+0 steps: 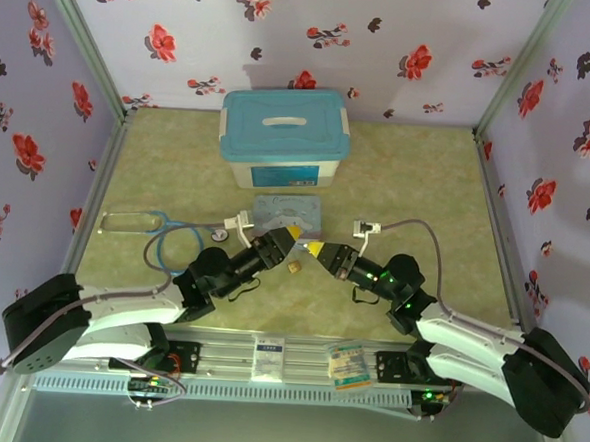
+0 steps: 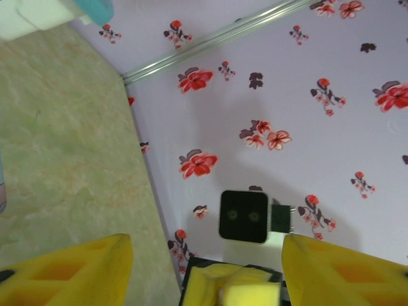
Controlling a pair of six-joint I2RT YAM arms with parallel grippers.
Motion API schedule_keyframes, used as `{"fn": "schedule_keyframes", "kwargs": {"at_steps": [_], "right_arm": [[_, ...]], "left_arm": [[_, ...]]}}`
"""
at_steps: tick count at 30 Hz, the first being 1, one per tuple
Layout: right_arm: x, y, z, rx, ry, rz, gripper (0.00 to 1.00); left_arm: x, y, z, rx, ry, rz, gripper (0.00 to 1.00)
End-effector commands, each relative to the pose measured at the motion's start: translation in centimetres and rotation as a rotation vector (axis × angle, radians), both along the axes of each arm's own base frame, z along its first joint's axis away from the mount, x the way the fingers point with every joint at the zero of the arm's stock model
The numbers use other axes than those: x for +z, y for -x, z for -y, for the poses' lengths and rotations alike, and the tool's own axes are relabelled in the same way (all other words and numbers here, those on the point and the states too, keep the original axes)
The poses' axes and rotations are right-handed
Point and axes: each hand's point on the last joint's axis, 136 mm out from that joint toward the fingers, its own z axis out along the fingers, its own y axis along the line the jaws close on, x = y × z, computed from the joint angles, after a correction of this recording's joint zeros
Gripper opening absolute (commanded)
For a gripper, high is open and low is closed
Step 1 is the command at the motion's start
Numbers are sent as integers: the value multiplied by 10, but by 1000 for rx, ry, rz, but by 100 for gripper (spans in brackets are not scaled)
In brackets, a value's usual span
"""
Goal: Unlock the padlock with the key
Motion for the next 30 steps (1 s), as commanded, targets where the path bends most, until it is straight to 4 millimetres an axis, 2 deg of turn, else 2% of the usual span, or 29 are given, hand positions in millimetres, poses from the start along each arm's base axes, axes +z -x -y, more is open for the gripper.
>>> {"fn": "schedule_keyframes", "kwargs": {"at_steps": [1,2,6,9,13,18,23,29,30], "right_arm": [[-6,-1,3,-22,32,10,0],[-8,-1,3,-21,36,7,0],[-8,-4,5,-42,26,-4,0],[-8,-8,6,-64,23,-17,0],[-11,-11,7,-84,36,-26,0],[-15,-12,8,-90,47,-36,0],[-13,-12,7,-85,47,-32,0],[-15,-10,7,-79,51,-31,0],[-15,-9,7,-75,50,-30,0]], "left_arm": [[5,-2,-2,12,-27,16,65],[4,-2,-1,9,-19,12,64],[-9,0,10,-25,-30,-22,46],[-14,6,20,-41,-73,-15,45],[-11,7,20,-27,-67,5,32],[-7,7,22,-30,-76,23,33],[-11,8,29,-50,-69,16,25],[-12,8,34,-58,-61,14,1],[-12,8,33,-57,-62,12,0]]}}
